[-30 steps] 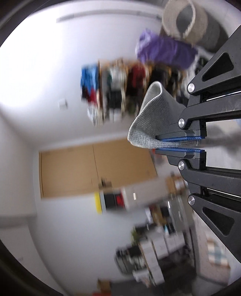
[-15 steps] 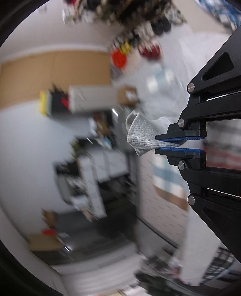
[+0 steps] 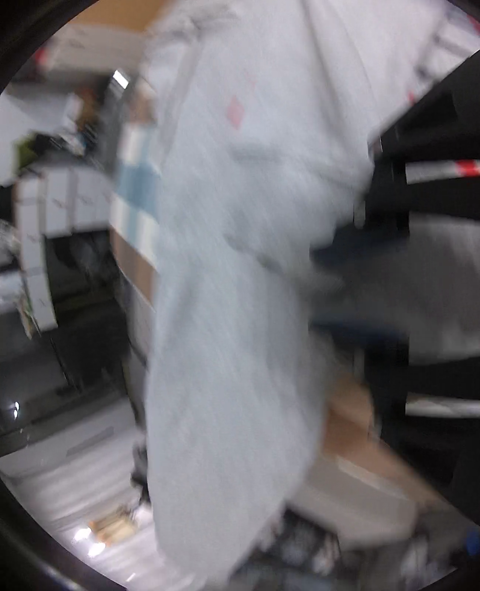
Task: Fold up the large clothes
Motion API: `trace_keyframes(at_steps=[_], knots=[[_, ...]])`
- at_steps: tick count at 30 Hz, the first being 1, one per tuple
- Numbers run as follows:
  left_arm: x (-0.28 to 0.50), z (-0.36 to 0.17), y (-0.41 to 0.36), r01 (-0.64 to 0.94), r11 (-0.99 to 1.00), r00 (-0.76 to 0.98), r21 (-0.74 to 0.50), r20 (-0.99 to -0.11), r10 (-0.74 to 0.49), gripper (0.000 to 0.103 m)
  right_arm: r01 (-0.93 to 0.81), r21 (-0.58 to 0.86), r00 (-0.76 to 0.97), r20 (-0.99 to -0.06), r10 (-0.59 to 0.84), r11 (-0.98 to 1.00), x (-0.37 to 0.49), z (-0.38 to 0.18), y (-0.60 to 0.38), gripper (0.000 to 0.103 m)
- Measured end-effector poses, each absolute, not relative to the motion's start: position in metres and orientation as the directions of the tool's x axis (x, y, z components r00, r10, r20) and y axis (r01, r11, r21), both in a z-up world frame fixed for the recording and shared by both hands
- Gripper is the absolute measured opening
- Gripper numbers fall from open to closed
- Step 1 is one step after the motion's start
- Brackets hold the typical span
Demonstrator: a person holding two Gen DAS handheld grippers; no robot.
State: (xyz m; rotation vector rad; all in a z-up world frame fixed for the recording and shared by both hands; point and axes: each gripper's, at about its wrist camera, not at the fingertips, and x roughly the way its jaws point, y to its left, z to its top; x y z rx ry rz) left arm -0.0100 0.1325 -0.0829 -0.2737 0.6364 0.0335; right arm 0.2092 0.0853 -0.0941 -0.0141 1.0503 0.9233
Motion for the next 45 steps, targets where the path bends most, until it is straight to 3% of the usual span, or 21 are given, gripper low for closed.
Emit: trace_keyframes(at_steps=[6,10,13,15,19,24,27,30,34,42,45], knots=[[-0.007,-0.08,0.139,-0.112,0.963,0.8,-0.244,-0.598,-0.059,0.102,-0.642,0.482,0.228,-0.623,0.748,0.597,0.21,-0.047,0.024,0.085],[0.007,-0.06,0.149,-0.102,0.972,0.819,-0.212,-0.572,-0.039,0.102,-0.492,0.522,0.374,-0.595,0.711,0.696,0.236,-0.038,-0.06,0.092],[0.032,-0.043,0.158,-0.108,0.978,0.84,-0.178,-0.543,-0.006,0.102,-0.338,0.522,0.462,-0.633,0.621,0.783,0.248,-0.051,-0.124,0.098],[0.065,-0.03,0.162,-0.108,0.984,0.839,-0.142,-0.543,0.014,0.102,-0.27,0.445,0.49,-0.7,0.52,0.854,0.251,-0.062,-0.159,0.098],[0.142,-0.024,0.152,-0.086,0.992,0.803,-0.092,-0.596,0.014,0.102,-0.177,0.103,0.486,-0.856,0.178,0.979,0.273,-0.087,-0.208,0.098],[0.259,-0.057,0.116,-0.009,0.999,0.634,-0.036,-0.773,-0.022,0.102,-0.198,-0.04,0.362,-0.932,0.035,0.979,0.286,-0.129,-0.227,0.096],[0.309,-0.091,0.093,-0.07,0.992,0.535,0.101,-0.836,0.123,0.101,-0.23,-0.054,0.379,-0.925,0.038,0.972,0.277,-0.133,-0.229,0.096],[0.341,-0.122,0.08,-0.044,0.987,0.434,0.153,-0.887,0.156,0.101,-0.246,-0.008,0.356,-0.931,0.083,0.969,0.268,-0.138,-0.24,0.096],[0.352,-0.154,0.084,-0.05,0.956,0.378,0.29,-0.88,0.287,0.102,-0.304,-0.007,0.327,-0.94,0.097,0.953,0.256,-0.134,-0.254,0.096],[0.342,-0.167,0.13,-0.129,0.986,0.413,0.106,-0.898,0.151,0.102,-0.358,0.002,0.241,-0.966,0.094,0.934,0.243,-0.131,-0.265,0.098],[0.337,-0.168,0.135,-0.104,0.987,0.415,0.121,-0.897,0.154,0.102,-0.351,0.008,0.229,-0.969,0.094,0.936,0.242,-0.133,-0.279,0.102]])
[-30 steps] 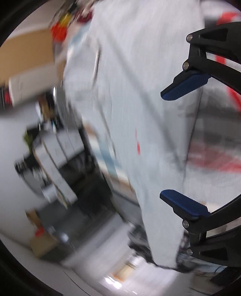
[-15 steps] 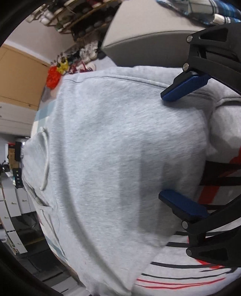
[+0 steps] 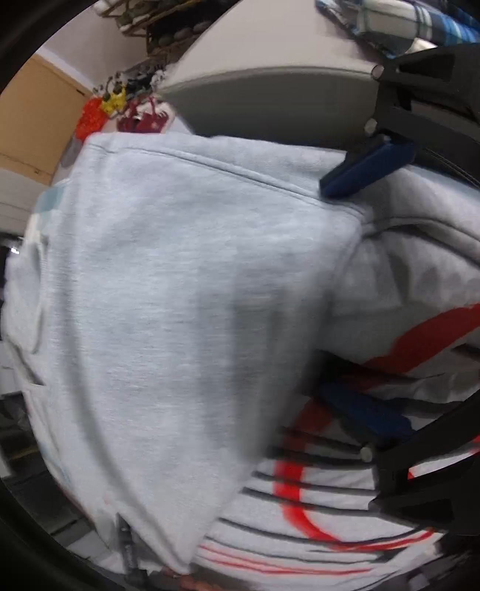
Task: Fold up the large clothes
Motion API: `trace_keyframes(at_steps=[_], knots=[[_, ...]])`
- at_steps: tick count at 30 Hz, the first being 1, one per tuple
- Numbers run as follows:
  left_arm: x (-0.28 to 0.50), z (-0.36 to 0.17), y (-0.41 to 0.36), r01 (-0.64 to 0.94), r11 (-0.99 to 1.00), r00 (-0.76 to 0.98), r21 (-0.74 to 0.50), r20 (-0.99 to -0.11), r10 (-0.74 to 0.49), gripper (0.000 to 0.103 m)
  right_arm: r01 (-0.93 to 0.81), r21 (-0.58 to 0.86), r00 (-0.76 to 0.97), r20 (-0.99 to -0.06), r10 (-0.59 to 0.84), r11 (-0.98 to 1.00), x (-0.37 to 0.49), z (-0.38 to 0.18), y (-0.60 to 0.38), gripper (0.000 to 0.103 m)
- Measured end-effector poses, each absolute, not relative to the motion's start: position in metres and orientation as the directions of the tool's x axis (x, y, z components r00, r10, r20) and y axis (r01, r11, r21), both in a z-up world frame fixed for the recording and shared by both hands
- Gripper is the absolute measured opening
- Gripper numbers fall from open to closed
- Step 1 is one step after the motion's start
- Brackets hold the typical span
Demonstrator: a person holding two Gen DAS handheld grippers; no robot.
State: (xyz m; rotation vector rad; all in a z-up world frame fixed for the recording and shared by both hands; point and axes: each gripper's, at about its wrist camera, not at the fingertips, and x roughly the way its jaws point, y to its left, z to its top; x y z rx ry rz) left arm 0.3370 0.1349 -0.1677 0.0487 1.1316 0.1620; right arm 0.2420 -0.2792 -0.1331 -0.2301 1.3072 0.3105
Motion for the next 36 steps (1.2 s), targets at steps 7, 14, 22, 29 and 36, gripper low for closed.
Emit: trace_keyframes(at_steps=[7,14,22,29,36], knots=[[0.314,-0.125,0.141,-0.138,0.965,0.445,0.225,-0.856,0.263,0.102,-0.268,0.141,0.279,-0.936,0.216,0.953,0.225,-0.102,-0.296,0.095],[0.246,-0.042,0.149,-0.183,0.968,0.572,0.171,-0.782,0.247,0.102,-0.283,0.419,0.458,-0.732,0.505,0.863,0.165,-0.014,-0.297,0.099],[0.175,0.016,0.125,-0.313,0.941,0.721,0.128,-0.612,0.324,0.102,-0.431,0.338,0.667,-0.505,0.548,0.837,0.058,0.068,-0.238,0.103],[0.11,0.029,0.16,-0.461,0.884,0.725,0.077,-0.543,0.425,0.102,-0.486,0.402,0.713,-0.331,0.618,0.776,-0.007,0.078,-0.212,0.103],[0.085,0.029,0.276,-0.589,0.8,0.669,-0.116,-0.625,0.402,0.102,-0.497,0.479,0.615,-0.393,0.683,0.724,-0.026,0.038,-0.18,0.103]])
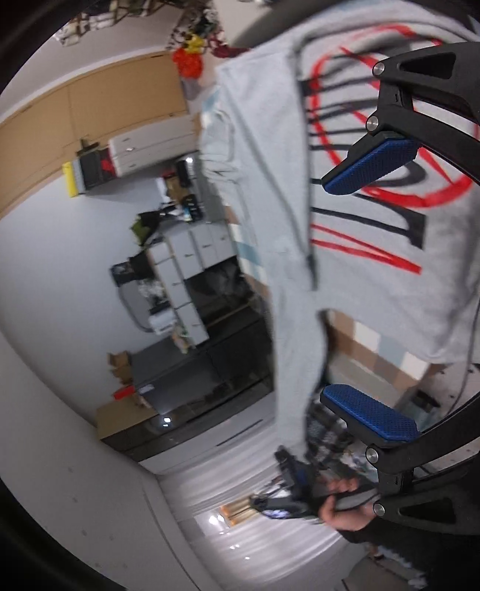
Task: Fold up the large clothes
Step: 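Grasp the other sleeve cuff with the left gripper and lift it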
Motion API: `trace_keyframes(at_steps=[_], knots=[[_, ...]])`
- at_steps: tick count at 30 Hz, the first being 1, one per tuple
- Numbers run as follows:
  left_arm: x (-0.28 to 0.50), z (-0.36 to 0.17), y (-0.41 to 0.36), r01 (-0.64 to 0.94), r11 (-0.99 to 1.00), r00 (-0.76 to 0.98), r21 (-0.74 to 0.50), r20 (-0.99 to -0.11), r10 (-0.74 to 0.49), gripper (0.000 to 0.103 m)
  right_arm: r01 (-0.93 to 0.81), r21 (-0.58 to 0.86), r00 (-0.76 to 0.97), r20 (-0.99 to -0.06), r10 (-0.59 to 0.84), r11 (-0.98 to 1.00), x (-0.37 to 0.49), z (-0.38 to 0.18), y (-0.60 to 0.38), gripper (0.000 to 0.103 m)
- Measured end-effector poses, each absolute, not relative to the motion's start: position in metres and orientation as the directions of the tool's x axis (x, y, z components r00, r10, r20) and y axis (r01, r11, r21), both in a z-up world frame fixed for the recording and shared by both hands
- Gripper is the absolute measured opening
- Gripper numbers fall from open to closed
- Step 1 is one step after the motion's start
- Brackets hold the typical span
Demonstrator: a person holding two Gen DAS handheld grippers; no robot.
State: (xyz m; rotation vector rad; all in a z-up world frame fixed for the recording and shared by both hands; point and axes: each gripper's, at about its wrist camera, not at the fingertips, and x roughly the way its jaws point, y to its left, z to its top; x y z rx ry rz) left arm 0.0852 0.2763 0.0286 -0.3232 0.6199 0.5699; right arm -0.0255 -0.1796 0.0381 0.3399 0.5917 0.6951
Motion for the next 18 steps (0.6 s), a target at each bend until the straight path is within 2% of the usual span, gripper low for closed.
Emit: trace_keyframes(at_steps=[3,5,7,8,10,13,16,18], knots=[[0.099,0.017,0.31,-0.597,0.785,0.659,-0.166,-0.66,0.361,0.102,-0.479,0.534,0.59,-0.393,0.706,0.697,-0.029,0.023,-0.178,0.103],[0.104,0.009,0.325,-0.604,0.776,0.664,-0.181,-0.653,0.365,0.102,-0.479,0.548,0.586,-0.383,0.714,0.686,-0.032,0.016,-0.173,0.103],[0.109,0.002,0.337,-0.591,0.758,0.7,-0.275,-0.642,0.313,0.102,-0.478,0.542,0.579,-0.397,0.712,0.691,-0.034,0.01,-0.166,0.103],[0.111,-0.003,0.344,-0.566,0.733,0.739,-0.376,-0.626,0.25,0.102,-0.486,0.538,0.571,-0.401,0.716,0.689,-0.035,0.008,-0.164,0.103],[0.123,-0.014,0.348,-0.544,0.694,0.762,-0.471,-0.624,0.173,0.102,-0.494,0.53,0.569,-0.403,0.717,0.689,-0.038,0.002,-0.161,0.103],[0.141,-0.025,0.35,-0.582,0.657,0.745,-0.48,-0.639,0.192,0.102,-0.487,0.566,0.546,-0.397,0.737,0.665,-0.036,-0.007,-0.161,0.103],[0.143,-0.027,0.35,-0.576,0.599,0.782,-0.556,-0.589,0.206,0.102,-0.472,0.624,0.506,-0.387,0.771,0.623,-0.032,-0.015,-0.163,0.103],[0.139,-0.025,0.353,-0.558,0.564,0.811,-0.609,-0.545,0.214,0.101,-0.48,0.614,0.513,-0.383,0.768,0.627,-0.033,-0.013,-0.162,0.103]])
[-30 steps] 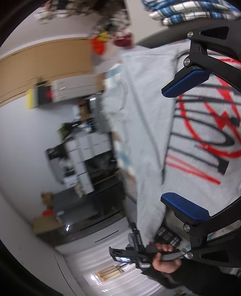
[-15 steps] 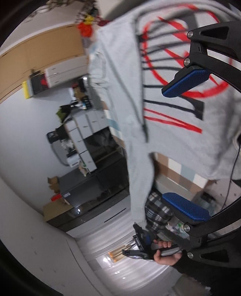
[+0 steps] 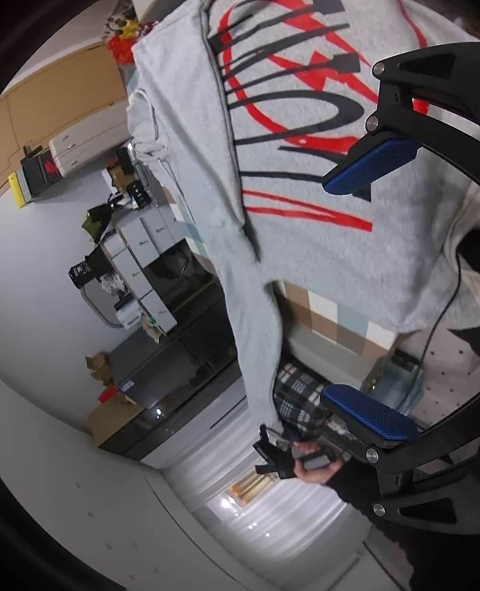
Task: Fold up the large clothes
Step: 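Grasp the other sleeve cuff with the left gripper and lift it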
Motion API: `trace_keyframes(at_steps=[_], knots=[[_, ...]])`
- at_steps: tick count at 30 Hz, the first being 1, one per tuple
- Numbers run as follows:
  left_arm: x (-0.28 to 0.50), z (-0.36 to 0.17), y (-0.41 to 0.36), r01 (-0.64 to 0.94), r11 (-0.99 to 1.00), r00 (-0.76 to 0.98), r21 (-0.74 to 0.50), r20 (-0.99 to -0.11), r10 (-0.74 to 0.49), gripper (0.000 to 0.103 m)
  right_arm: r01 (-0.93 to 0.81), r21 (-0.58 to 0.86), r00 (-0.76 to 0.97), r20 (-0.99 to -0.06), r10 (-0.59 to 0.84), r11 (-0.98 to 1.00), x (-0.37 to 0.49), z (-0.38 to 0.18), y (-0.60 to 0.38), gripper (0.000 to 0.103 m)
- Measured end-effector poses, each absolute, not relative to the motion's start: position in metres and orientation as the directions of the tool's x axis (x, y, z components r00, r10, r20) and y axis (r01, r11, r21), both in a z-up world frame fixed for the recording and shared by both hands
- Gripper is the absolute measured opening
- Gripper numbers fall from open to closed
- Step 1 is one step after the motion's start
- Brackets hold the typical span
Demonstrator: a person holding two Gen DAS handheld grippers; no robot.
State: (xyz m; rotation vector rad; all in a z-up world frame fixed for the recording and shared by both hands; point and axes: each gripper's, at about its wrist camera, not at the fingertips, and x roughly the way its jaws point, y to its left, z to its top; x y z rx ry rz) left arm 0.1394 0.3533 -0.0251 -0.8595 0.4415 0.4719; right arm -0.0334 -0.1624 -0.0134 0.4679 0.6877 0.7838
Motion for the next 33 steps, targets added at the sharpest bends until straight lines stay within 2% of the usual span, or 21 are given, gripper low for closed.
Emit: trace_keyframes(at_steps=[1,2,3,4,6,8,18,28,33], knots=[[0.139,-0.024,0.355,-0.551,0.551,0.82,-0.626,-0.529,0.219,0.092,-0.488,0.604,0.516,-0.383,0.766,0.63,-0.035,-0.013,-0.162,0.103],[0.136,-0.024,0.358,-0.552,0.543,0.823,-0.633,-0.52,0.229,0.071,-0.494,0.596,0.517,-0.385,0.765,0.633,-0.036,-0.013,-0.161,0.103],[0.135,-0.023,0.358,-0.563,0.538,0.817,-0.628,-0.522,0.246,0.056,-0.497,0.592,0.516,-0.387,0.764,0.635,-0.036,-0.014,-0.159,0.103],[0.134,-0.022,0.359,-0.563,0.537,0.818,-0.628,-0.514,0.256,0.029,-0.502,0.588,0.511,-0.39,0.766,0.634,-0.037,-0.014,-0.157,0.103],[0.133,-0.022,0.359,-0.557,0.547,0.822,-0.625,-0.512,0.25,0.025,-0.514,0.587,0.499,-0.389,0.775,0.626,-0.038,-0.015,-0.154,0.103],[0.13,-0.019,0.366,-0.549,0.559,0.825,-0.621,-0.511,0.242,0.009,-0.519,0.594,0.484,-0.388,0.784,0.615,-0.038,-0.017,-0.152,0.103],[0.118,0.015,0.348,-0.506,0.666,0.847,-0.548,-0.46,0.266,0.006,-0.506,0.613,0.498,-0.366,0.786,0.606,-0.045,-0.022,-0.163,0.103],[0.147,0.052,0.293,-0.361,0.766,0.907,-0.532,-0.39,0.157,0.005,-0.474,0.634,0.531,-0.348,0.773,0.611,-0.046,-0.029,-0.188,0.103],[0.175,0.061,0.243,-0.301,0.815,0.914,-0.495,-0.394,0.098,0.004,-0.449,0.661,0.537,-0.338,0.773,0.601,-0.046,-0.038,-0.202,0.103]])
